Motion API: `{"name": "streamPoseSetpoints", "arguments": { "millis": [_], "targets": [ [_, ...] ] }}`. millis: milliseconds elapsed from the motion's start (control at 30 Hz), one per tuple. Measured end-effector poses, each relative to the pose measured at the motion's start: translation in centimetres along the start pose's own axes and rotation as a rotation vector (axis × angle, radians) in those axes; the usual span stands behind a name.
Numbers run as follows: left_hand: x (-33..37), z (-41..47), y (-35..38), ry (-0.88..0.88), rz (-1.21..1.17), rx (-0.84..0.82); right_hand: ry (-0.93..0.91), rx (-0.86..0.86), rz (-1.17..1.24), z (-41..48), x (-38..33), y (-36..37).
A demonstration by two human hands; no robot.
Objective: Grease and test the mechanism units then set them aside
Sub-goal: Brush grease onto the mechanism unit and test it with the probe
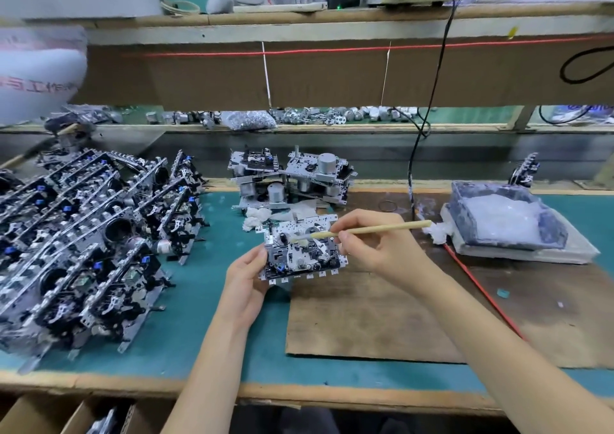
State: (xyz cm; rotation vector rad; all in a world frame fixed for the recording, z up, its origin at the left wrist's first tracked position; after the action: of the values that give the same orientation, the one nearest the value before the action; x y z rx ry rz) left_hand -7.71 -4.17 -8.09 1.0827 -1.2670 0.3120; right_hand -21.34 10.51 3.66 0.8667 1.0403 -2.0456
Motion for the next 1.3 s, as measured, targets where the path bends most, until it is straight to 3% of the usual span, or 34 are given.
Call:
{"name": "streamPoseSetpoints", "arguments": {
  "millis": [667, 833, 933, 1067, 1300],
  "targets": [
    [-0.2, 0.2, -0.2, 0.000, -0.008, 0.001, -0.026, 0.013, -0.004, 0.4, 0.7, 0.3],
    [-0.2, 0.2, -0.2, -0.006, -0.011, 0.014, -0.244, 0.114, -0.075, 0.6, -0.5, 0.2],
    [-0.1, 0.1, 0.0, 0.004, -0.013, 0.005, -0.342, -0.008, -0.399, 1.3, -0.5, 1.3],
    [0.1, -0.1, 0.2, 0.011, -0.025, -0.007, -0.059, -0.484, -0.915, 2.3, 2.4, 3.6],
    [0.2, -0.2, 0.2, 0.019, -0.051, -0.008, -0.043, -0.578, -0.976, 3.6, 3.0, 5.1]
  ]
}}
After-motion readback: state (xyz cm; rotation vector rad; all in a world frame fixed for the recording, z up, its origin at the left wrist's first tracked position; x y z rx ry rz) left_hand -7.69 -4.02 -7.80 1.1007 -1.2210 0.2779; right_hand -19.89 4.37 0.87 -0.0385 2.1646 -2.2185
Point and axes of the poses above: each hand's wrist, its own z-axis towards the middle knuckle, its own y-axis out of the palm, x = y × z, the point moved 4 cm from there along z, towards the middle knuckle, and after that the axes turned 4 degrees about -y, right-handed, at the moved point
